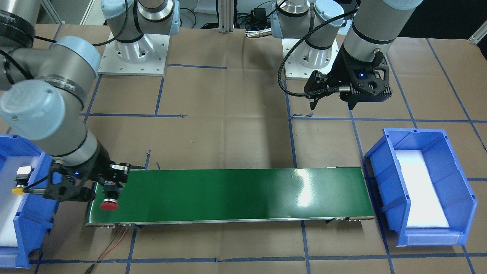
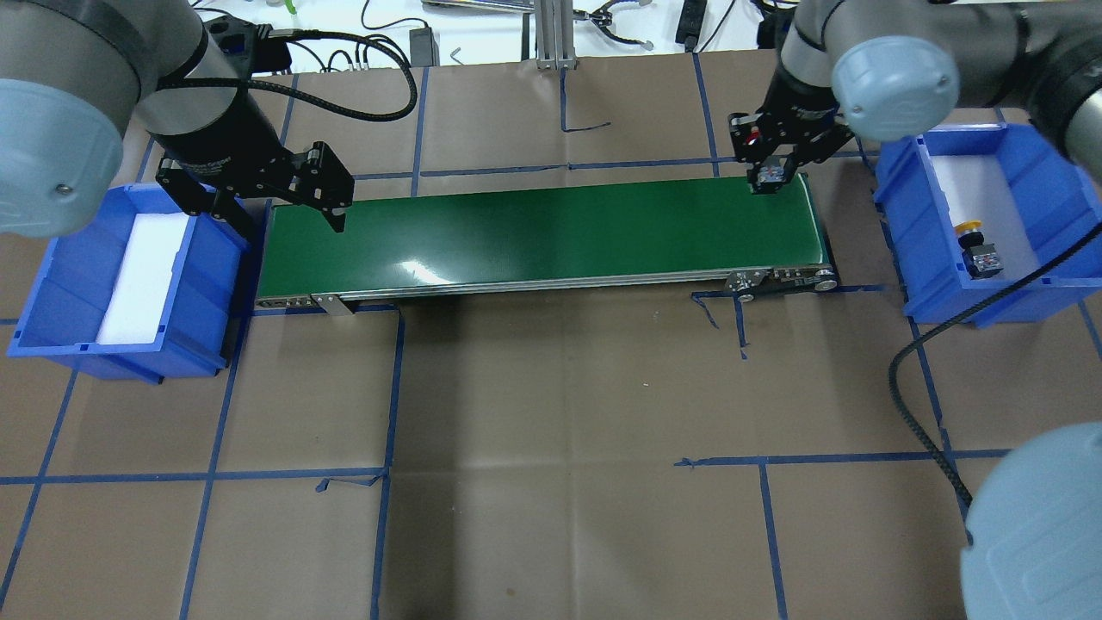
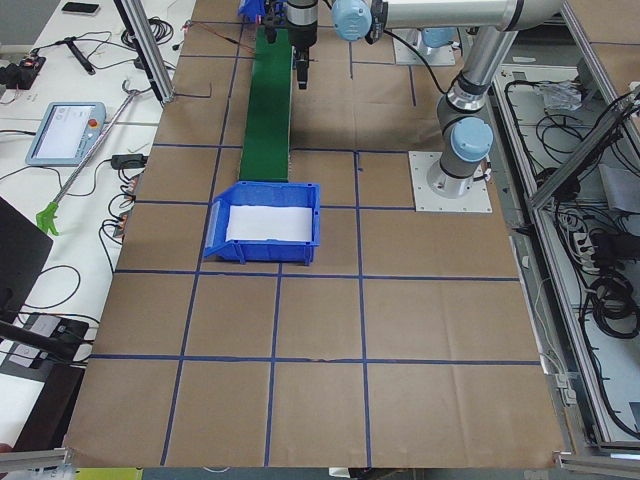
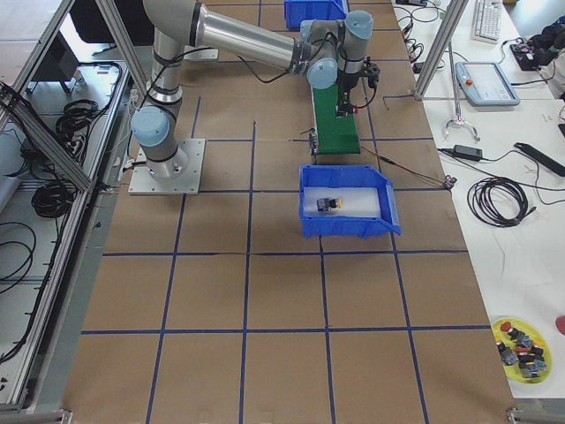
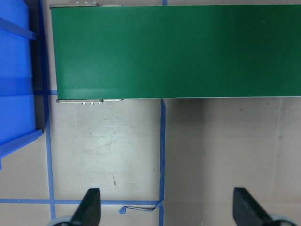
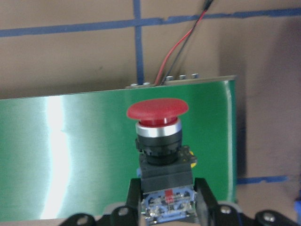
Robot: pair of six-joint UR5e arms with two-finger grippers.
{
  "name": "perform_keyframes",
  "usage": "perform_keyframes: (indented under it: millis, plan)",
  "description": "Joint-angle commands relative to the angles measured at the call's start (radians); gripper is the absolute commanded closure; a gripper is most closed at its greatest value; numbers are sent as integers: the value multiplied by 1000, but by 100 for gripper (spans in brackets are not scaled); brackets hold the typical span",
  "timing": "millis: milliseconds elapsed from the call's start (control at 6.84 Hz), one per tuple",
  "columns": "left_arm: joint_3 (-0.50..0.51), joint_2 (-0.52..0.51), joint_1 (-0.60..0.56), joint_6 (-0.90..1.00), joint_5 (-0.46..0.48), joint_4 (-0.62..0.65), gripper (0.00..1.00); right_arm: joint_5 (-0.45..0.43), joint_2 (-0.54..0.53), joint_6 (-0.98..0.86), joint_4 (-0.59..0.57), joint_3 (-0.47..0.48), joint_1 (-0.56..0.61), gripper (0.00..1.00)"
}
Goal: Transport two buttons from left to right
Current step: 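Carry the red button into the bin and release it beside the yellow one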
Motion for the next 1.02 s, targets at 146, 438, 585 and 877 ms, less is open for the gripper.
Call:
perform_keyframes:
  millis: [146,438,585,877]
  plan:
    - [0,0,0,1,0,0,0,-52,-6,-434,-4,-141,-288,97]
    - [0,0,0,1,0,0,0,-54,77,-429,-7,-146,-342,96]
    - [0,0,0,0,0,0,0,-54,109,-427,-19,-146,-382,96]
    - [0,0,0,1,0,0,0,-54,146,-337,-43,-134,-387,96]
